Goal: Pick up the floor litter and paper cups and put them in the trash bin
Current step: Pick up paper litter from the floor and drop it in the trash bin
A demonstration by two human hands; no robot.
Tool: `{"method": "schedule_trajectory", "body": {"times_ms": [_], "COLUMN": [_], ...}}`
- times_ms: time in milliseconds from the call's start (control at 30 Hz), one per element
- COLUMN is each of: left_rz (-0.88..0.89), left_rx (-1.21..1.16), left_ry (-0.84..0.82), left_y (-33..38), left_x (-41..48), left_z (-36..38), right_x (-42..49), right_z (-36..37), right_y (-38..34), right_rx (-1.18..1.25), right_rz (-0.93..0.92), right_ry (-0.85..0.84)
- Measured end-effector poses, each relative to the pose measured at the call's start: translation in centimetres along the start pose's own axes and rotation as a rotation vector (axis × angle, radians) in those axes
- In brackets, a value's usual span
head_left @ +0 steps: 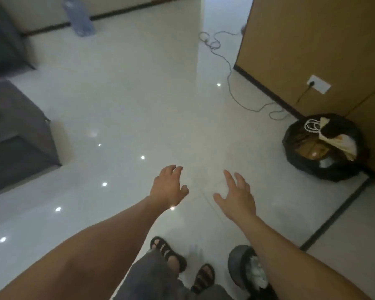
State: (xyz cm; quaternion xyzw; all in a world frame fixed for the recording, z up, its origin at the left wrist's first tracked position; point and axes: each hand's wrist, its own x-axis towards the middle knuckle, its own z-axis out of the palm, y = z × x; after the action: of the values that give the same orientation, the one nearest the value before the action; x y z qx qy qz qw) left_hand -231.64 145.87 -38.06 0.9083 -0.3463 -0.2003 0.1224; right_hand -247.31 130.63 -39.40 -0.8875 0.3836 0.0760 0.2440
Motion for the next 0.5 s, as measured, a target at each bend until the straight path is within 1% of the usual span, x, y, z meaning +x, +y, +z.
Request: {"method": "schedule_trajectory", "body": {"times_ms": [233,367,500], "left_rz": [-0.285,-0.429,-0.588], "left_rx": [-0.103,-0.156,-0.175], "left_ry": [0.181,0.288,0.377], "left_y": [-14.6,-25.2,-36.0], "left_x": [-9.9,-15.8,-23.0], "left_z": [-6.2,-9.7,-13.4], "right_x": [-2.4,-4.7,-8.6], "right_z": [3.5,7.7,13.2], "right_y": [-17.6,-29.6,-42.2], "right_rx": [-0.141,-0.198,-0.227], "right_rz": [-0.335,-0.492,-0.685], "right_ry": [-0.066,-0.091,-0.174]}}
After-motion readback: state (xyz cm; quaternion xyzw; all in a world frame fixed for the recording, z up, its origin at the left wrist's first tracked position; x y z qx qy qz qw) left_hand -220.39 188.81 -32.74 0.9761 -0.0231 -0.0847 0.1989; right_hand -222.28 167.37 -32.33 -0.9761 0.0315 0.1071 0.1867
